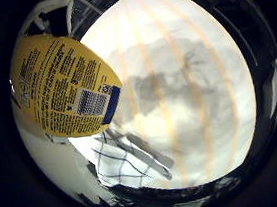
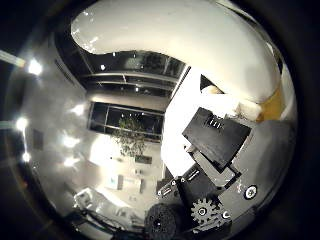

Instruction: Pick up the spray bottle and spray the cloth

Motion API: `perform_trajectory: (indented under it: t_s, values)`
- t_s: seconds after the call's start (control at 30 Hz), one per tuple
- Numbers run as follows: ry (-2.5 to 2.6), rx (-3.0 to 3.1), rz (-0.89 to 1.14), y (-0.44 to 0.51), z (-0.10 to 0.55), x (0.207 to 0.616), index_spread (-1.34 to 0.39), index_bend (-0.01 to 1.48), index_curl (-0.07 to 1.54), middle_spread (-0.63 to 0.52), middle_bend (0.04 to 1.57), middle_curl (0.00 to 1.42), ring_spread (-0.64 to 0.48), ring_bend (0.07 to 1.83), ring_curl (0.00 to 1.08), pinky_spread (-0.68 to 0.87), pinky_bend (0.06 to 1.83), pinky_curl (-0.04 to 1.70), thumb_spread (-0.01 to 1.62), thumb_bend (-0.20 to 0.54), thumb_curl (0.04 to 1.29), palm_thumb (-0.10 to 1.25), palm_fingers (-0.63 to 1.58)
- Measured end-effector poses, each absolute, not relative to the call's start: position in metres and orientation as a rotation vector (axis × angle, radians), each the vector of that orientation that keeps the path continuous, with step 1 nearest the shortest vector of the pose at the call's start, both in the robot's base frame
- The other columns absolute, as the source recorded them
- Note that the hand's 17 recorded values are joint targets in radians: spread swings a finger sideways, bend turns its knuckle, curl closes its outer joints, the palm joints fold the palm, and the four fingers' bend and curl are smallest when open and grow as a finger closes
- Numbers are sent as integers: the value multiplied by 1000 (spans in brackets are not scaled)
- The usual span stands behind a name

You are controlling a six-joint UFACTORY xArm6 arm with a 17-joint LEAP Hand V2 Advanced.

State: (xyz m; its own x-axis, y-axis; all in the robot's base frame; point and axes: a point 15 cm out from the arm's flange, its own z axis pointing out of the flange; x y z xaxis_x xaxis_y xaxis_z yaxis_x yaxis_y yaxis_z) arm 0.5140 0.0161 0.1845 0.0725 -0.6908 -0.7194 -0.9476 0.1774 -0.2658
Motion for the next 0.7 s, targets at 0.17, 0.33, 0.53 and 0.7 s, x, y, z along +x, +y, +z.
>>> perform_trajectory:
  t_s: [0.17,0.33,0.53,0.7]
  values:
    - [1643,-1780,465,16,213,498,-211,1179,769,-103,1375,697,-161,1499,613,-146,1053,1229,264,-21,925,1065,1156]
    - [1571,-1979,558,29,251,483,-211,1178,769,-104,1375,697,-162,1497,613,-151,1032,1264,241,-21,930,1057,1158]
    - [1457,-2312,556,52,281,471,-211,1186,770,-103,1375,696,-162,1496,611,-156,1018,1289,236,-22,936,1047,1168]
    - [1341,-2589,636,91,293,460,-210,1187,767,-103,1376,694,-163,1499,612,-158,1013,1300,235,-23,936,1040,1167]
